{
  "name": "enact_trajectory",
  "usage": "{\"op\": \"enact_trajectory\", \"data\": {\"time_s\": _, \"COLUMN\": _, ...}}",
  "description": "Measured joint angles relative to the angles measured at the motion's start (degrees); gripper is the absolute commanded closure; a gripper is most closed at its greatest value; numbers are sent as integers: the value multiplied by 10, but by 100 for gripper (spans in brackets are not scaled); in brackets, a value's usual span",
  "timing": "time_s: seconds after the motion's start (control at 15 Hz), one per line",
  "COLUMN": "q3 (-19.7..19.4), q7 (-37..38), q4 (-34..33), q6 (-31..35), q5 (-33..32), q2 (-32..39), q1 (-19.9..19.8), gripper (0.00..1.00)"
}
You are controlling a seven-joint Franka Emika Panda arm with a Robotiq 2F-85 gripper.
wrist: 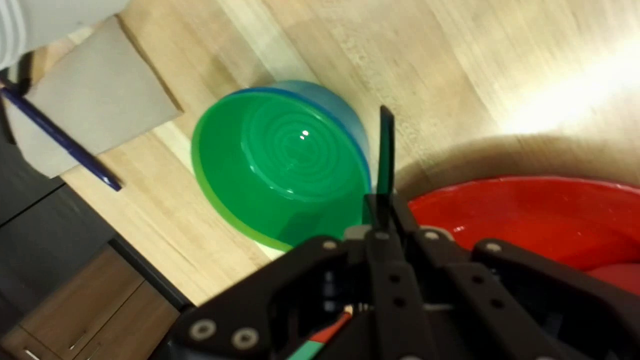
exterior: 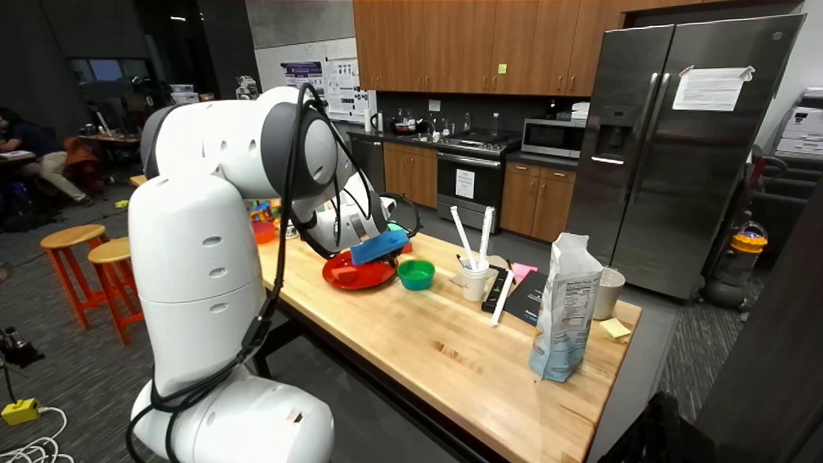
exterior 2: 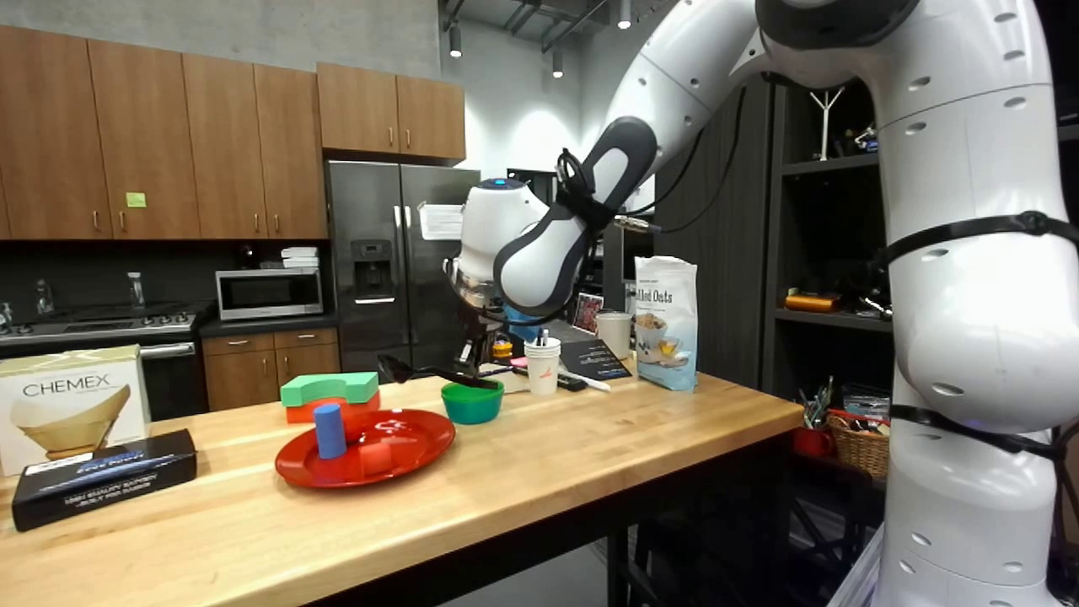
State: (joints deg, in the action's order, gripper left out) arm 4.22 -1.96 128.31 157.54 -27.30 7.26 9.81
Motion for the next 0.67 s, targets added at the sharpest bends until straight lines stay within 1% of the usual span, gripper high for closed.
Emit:
{"op": "enact_trajectory", "data": {"time_s": 0.13, "q3": 17, "q7": -33, "q4": 7, "q6": 26, "q5": 106, "q2": 3, "q1": -3, "gripper": 99}}
{"op": "enact_trajectory", "data": {"time_s": 0.2, "q3": 32, "q7": -49, "q4": 9, "q6": 38, "q5": 158, "q2": 6, "q1": -9, "gripper": 99}}
{"op": "enact_trajectory", "data": {"time_s": 0.33, "q3": 83, "q7": -83, "q4": 10, "q6": 59, "q5": 265, "q2": 15, "q1": -34, "gripper": 99}}
{"op": "enact_trajectory", "data": {"time_s": 0.53, "q3": 181, "q7": -149, "q4": -4, "q6": 75, "q5": 421, "q2": 37, "q1": -89, "gripper": 99}}
{"op": "enact_trajectory", "data": {"time_s": 0.67, "q3": 215, "q7": -198, "q4": -17, "q6": 75, "q5": 507, "q2": 47, "q1": -109, "gripper": 99}}
